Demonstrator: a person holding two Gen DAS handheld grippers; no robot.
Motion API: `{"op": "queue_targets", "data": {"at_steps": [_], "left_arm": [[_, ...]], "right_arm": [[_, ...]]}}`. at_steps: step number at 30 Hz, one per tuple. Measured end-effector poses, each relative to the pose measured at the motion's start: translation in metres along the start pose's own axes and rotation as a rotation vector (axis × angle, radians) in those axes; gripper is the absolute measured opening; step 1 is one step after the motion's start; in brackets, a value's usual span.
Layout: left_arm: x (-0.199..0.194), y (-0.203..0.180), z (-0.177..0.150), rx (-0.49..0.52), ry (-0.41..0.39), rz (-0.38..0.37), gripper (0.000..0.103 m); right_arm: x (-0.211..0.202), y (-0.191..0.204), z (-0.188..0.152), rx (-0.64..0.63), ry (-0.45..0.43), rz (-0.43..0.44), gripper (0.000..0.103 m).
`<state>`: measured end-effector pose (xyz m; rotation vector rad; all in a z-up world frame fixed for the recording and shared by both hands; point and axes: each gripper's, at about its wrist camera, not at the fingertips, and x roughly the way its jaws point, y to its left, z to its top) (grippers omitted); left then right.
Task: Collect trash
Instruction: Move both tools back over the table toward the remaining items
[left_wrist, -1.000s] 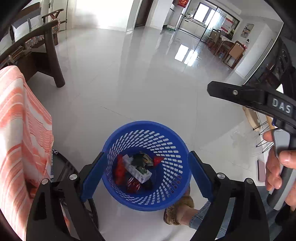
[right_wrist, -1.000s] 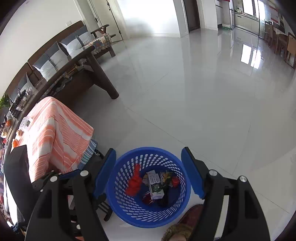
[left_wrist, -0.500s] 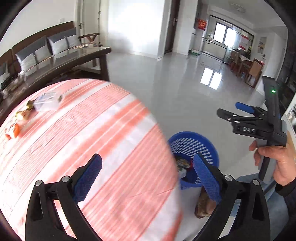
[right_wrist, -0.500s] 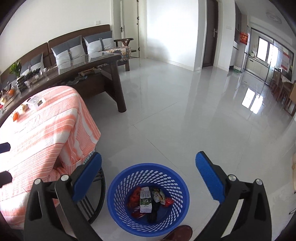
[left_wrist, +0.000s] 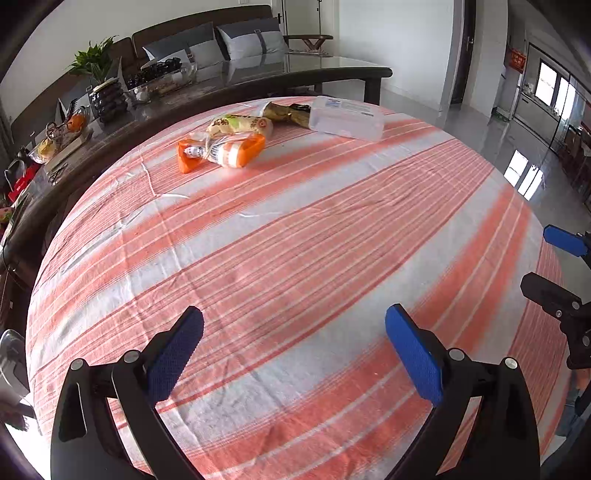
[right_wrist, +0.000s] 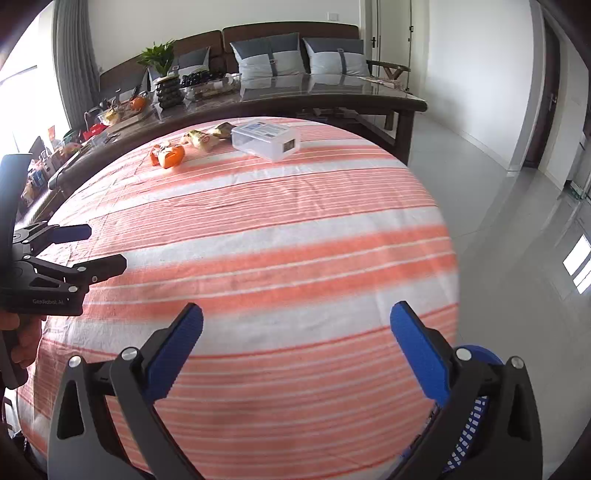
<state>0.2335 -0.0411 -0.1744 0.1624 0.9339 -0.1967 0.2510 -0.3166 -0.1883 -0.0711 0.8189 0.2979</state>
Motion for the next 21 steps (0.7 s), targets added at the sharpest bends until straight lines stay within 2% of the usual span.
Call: {"op": "queue_targets", "data": {"at_steps": [2, 4, 7, 11, 21], "left_arm": [[0.007, 0.01, 0.001, -0.024, 0.015, -0.001, 0.098], [0.01, 0.019, 0.001, -0.06, 0.02, -0.04, 0.098], [0.01, 0.015, -0.001, -0.047, 0.023, -0.026, 0.098], [0.01, 0.012, 0.0, -0.053, 0.025, -0.022, 0.099], [0.011, 0.012, 0.0, -0.053, 0.025, -0.022, 0.099]], "right_arm": [[0.017, 0.011, 0.011, -0.018, 0.025, -0.001, 0.098], [0.032, 0.013, 0.019, -0.029, 0.053, -0.015, 0.098], [0.05, 0.007, 0.024, -0.018, 0.125, -0.024, 0.098], [0.054, -0.005, 0.026, 0.004, 0.131, -0.018, 0.098], [0.055, -0.005, 0.026, 0.003, 0.129, -0.022, 0.098]]}}
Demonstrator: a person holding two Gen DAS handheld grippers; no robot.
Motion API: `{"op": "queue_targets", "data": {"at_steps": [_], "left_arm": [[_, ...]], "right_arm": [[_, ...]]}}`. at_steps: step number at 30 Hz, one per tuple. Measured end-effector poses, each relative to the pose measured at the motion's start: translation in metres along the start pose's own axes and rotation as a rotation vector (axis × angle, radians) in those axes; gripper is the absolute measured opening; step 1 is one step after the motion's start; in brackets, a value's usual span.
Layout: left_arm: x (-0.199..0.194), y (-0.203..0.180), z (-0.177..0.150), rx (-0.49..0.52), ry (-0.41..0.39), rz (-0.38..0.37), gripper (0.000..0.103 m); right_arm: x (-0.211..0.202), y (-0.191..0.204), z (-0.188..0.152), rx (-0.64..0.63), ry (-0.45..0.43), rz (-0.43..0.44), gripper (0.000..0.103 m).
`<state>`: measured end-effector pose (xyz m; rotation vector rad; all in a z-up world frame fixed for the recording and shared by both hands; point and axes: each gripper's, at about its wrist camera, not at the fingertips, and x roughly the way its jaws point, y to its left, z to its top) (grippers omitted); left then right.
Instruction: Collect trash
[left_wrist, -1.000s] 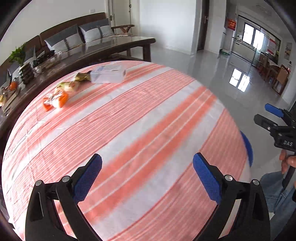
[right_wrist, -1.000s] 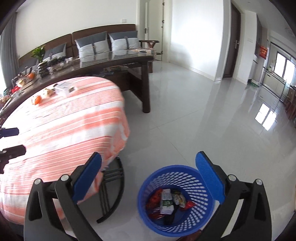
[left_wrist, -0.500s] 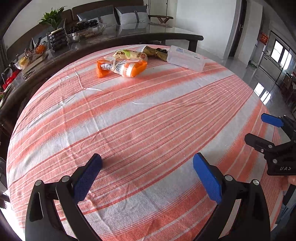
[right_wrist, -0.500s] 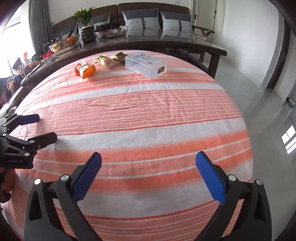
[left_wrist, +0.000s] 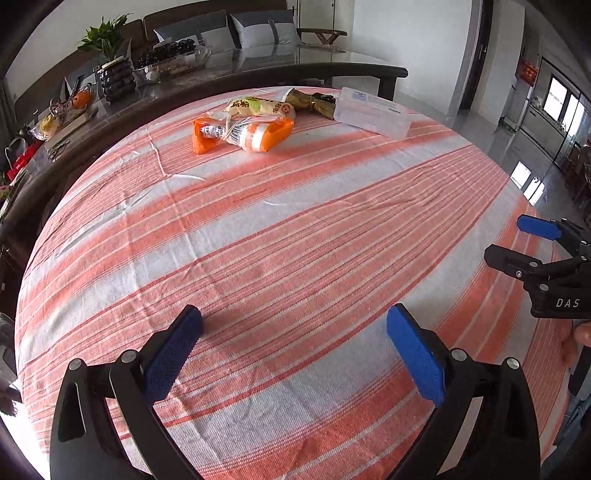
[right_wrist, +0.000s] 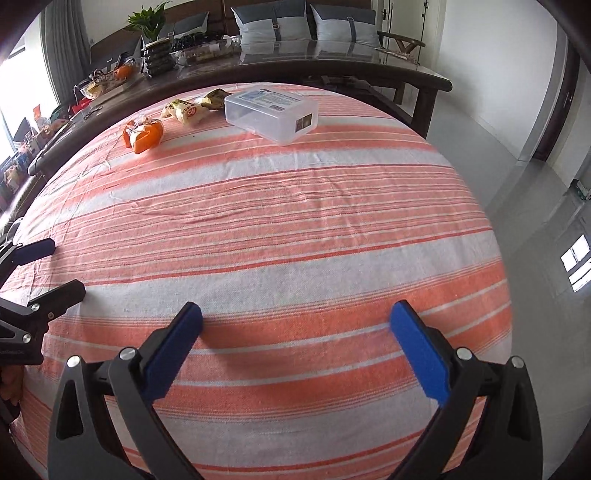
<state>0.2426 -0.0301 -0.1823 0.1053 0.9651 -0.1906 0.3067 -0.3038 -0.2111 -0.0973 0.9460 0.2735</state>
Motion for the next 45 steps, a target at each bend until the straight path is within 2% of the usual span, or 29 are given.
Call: {"op": "queue_targets", "data": {"at_steps": [10, 12, 13, 16, 17, 19, 21, 23, 25, 26, 27, 28, 30, 33, 36, 39, 41, 42, 43, 45], "left_arm": [[0.0, 0.0, 0.004, -0.026, -0.004, -0.003, 0.099], [0.004, 0.003, 0.021, -0.052, -0.002, -0.037, 0.099], [0.005, 0.005, 0.034, -0.068, -0.008, -0.033, 0.099], [0.004, 0.014, 0.085, -0.127, -0.092, 0.002, 0.099], [0.011, 0.019, 0.103, -0.153, -0.09, 0.013, 0.099], [0.035, 0.031, 0.135, -0.235, -0.048, 0.018, 0.099], [0.063, 0.043, 0.151, -0.321, 0.011, 0.064, 0.099], [0.087, 0.052, 0.158, -0.365, 0.068, 0.115, 0.098], [0.1, 0.059, 0.157, -0.385, 0.11, 0.131, 0.096], [0.098, 0.061, 0.154, -0.38, 0.093, 0.123, 0.095], [0.092, 0.062, 0.15, -0.364, 0.063, 0.11, 0.085], [0.087, 0.062, 0.145, -0.338, 0.046, 0.084, 0.064], [0.077, 0.062, 0.135, -0.252, 0.035, 0.024, 0.046], [0.057, 0.065, 0.108, -0.118, 0.031, -0.04, 0.046], [0.036, 0.073, 0.075, 0.01, 0.065, -0.119, 0.046], [0.018, 0.083, 0.05, 0.079, 0.093, -0.183, 0.048], [0.01, 0.089, 0.042, 0.082, 0.084, -0.187, 0.067], [0.007, 0.09, 0.039, 0.075, 0.065, -0.178, 0.083], [0.005, 0.091, 0.038, 0.065, 0.045, -0.164, 0.093], [0.007, 0.089, 0.039, 0.043, 0.031, -0.157, 0.095]], "right_arm": [[0.0, 0.0, 0.0, 0.0, 0.0, 0.0, 0.099], [0.0, 0.0, 0.0, 0.0, 0.0, 0.0, 0.099], [0.0, 0.0, 0.0, -0.001, 0.0, 0.0, 0.099], [0.0, 0.0, 0.0, 0.0, 0.0, 0.0, 0.098], [0.0, 0.0, 0.0, 0.0, 0.0, 0.0, 0.098], [0.001, 0.0, 0.0, 0.0, 0.0, 0.0, 0.098], [0.001, -0.001, 0.0, 0.0, 0.0, 0.0, 0.098], [0.001, -0.001, 0.0, 0.0, 0.0, 0.0, 0.098], [0.001, -0.001, 0.0, 0.0, 0.0, 0.0, 0.098], [0.001, -0.001, 0.0, 0.0, -0.001, 0.0, 0.098], [0.001, -0.001, 0.0, -0.001, -0.001, 0.0, 0.098], [0.001, 0.0, 0.0, 0.0, -0.001, 0.0, 0.098], [0.0, 0.0, 0.0, 0.0, -0.001, 0.0, 0.098], [0.0, 0.0, 0.0, -0.001, -0.001, 0.0, 0.098], [0.0, 0.0, 0.0, -0.001, -0.001, 0.0, 0.098], [0.001, 0.0, 0.0, -0.002, 0.0, 0.0, 0.098], [0.001, 0.0, 0.0, -0.001, 0.0, 0.0, 0.098], [0.001, 0.0, 0.0, -0.001, 0.0, 0.0, 0.098], [0.001, 0.0, 0.0, -0.001, 0.0, 0.0, 0.098], [0.001, 0.0, 0.0, -0.001, 0.0, 0.0, 0.098]]}}
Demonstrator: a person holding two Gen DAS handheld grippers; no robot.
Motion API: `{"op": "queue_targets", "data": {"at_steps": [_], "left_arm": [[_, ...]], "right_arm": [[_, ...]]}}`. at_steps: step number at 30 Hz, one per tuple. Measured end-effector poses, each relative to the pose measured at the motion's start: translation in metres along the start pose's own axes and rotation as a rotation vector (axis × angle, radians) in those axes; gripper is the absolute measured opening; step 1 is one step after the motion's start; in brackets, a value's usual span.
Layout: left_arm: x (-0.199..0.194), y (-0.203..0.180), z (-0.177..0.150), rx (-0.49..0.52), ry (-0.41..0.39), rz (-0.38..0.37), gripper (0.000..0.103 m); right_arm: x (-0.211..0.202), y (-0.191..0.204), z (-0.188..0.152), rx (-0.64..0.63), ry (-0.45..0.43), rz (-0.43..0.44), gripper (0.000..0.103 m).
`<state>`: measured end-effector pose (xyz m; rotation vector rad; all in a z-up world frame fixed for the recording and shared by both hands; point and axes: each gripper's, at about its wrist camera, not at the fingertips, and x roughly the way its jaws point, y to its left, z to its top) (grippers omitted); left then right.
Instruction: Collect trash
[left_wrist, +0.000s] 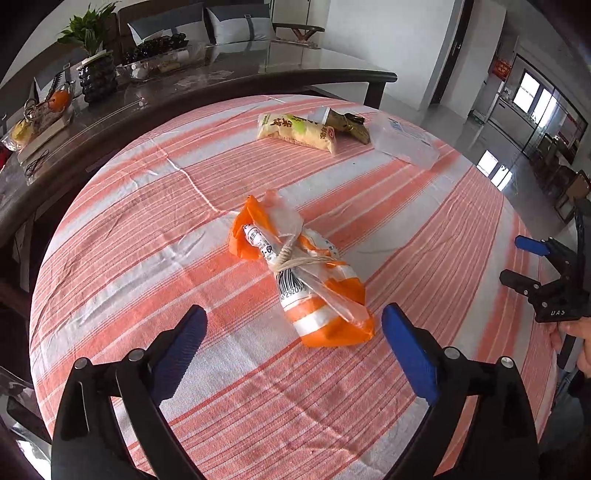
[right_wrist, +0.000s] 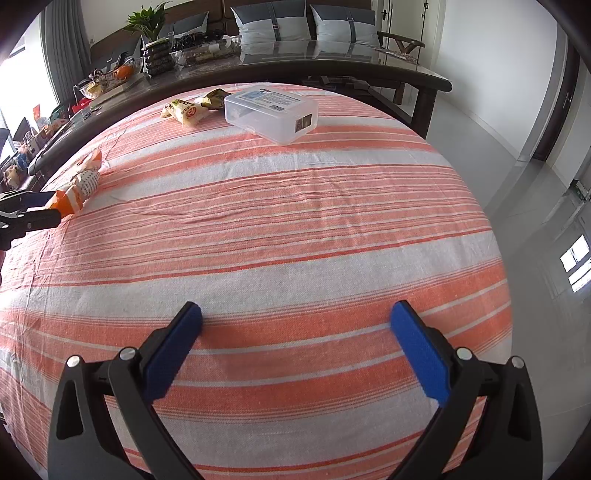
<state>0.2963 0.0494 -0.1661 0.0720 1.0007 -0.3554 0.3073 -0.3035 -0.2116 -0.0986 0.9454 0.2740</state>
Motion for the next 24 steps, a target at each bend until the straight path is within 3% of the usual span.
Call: {"op": "queue_targets", "data": {"at_steps": [3, 7, 10, 16, 20, 24], "left_arm": [[0.012, -0.006, -0.001, -0.003, 0.017, 0.008, 0.095], [0.02, -0.018, -0.006, 0.074, -0.002, 0.108, 0.098], [0.017, -0.013, -0.011, 0.048, -0.028, 0.086, 0.098], [0.016, -0.013, -0.011, 0.04, -0.029, 0.096, 0.099], [0.016, -0.012, -0.012, 0.037, -0.029, 0.093, 0.099], [0.017, -0.011, -0.011, 0.034, -0.029, 0.09, 0.099]], "right_arm": [[0.0, 0.0, 0.0, 0.0, 0.0, 0.001, 0.098], [0.0, -0.002, 0.001, -0.003, 0.003, 0.018, 0.099], [0.008, -0.005, 0.014, -0.078, 0.031, 0.058, 0.098], [0.05, -0.031, 0.075, -0.091, 0.037, 0.069, 0.099], [0.082, -0.023, 0.122, -0.186, 0.077, 0.116, 0.098], [0.1, -0.005, 0.155, -0.27, 0.081, 0.089, 0.098]]}}
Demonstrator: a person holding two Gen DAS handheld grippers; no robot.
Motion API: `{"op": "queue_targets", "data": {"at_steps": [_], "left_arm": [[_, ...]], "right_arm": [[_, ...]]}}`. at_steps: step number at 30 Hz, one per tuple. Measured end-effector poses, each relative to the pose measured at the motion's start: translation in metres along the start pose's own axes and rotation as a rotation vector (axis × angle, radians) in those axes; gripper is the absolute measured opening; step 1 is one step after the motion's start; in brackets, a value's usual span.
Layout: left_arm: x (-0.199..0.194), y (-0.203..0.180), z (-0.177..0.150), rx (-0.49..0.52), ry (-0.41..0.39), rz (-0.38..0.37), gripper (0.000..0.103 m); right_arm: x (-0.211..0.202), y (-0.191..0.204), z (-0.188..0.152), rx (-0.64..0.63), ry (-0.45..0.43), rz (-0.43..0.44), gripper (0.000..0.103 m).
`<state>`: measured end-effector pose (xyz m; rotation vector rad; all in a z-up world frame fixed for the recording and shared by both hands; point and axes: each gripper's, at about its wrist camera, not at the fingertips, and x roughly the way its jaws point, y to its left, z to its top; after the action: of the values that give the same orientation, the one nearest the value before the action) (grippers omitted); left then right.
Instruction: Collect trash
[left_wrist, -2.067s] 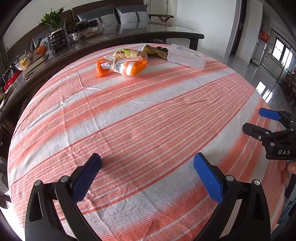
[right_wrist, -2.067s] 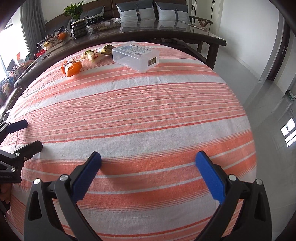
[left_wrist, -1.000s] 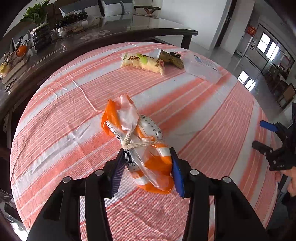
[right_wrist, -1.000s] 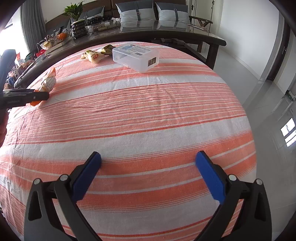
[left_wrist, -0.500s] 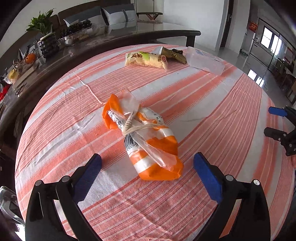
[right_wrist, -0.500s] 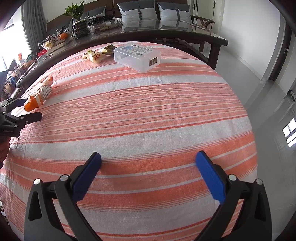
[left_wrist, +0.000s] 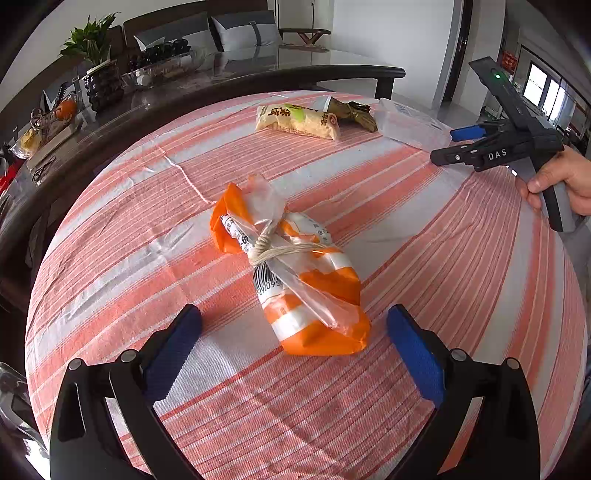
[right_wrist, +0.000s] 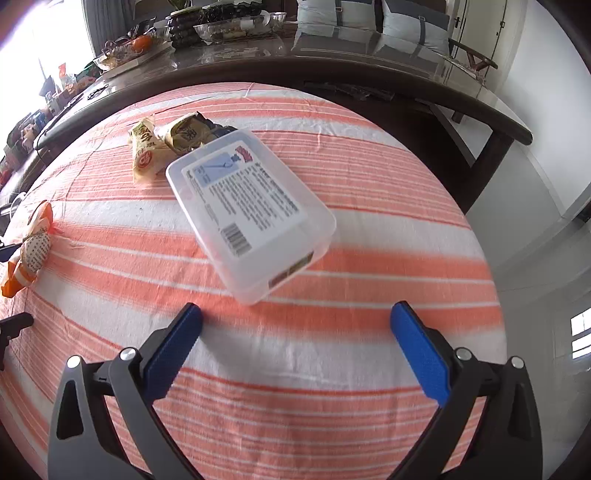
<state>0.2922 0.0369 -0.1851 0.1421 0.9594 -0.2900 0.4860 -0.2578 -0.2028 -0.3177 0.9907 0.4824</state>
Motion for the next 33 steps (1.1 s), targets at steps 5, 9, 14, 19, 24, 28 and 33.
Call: {"op": "queue_targets", "data": {"at_steps": [5, 9, 14, 19, 24, 28, 33], "left_arm": [[0.0, 0.0, 0.0, -0.001, 0.0, -0.001, 0.099], [0.0, 0.0, 0.0, -0.001, 0.0, -0.001, 0.099], [0.0, 0.0, 0.0, -0.001, 0.0, -0.001, 0.099], [0.0, 0.0, 0.0, -0.001, 0.0, -0.001, 0.099], [0.0, 0.0, 0.0, -0.001, 0.0, -0.001, 0.099], [0.0, 0.0, 0.0, -0.001, 0.0, -0.001, 0.099], [0.0, 0.0, 0.0, -0.002, 0.0, -0.001, 0.099]], "right_arm": [[0.01, 0.0, 0.02, 0.0, -0.032, -0.01, 0.098], [0.007, -0.001, 0.02, 0.039, -0.034, 0.087, 0.068], [-0.015, 0.011, 0.003, 0.094, -0.054, 0.082, 0.065], [-0.04, 0.042, -0.045, 0.182, -0.038, 0.061, 0.065], [-0.068, 0.098, -0.094, 0.193, -0.079, 0.05, 0.065], [-0.075, 0.124, -0.109, 0.169, -0.109, 0.025, 0.069], [-0.071, 0.135, -0.109, 0.143, -0.103, 0.001, 0.086]]}}
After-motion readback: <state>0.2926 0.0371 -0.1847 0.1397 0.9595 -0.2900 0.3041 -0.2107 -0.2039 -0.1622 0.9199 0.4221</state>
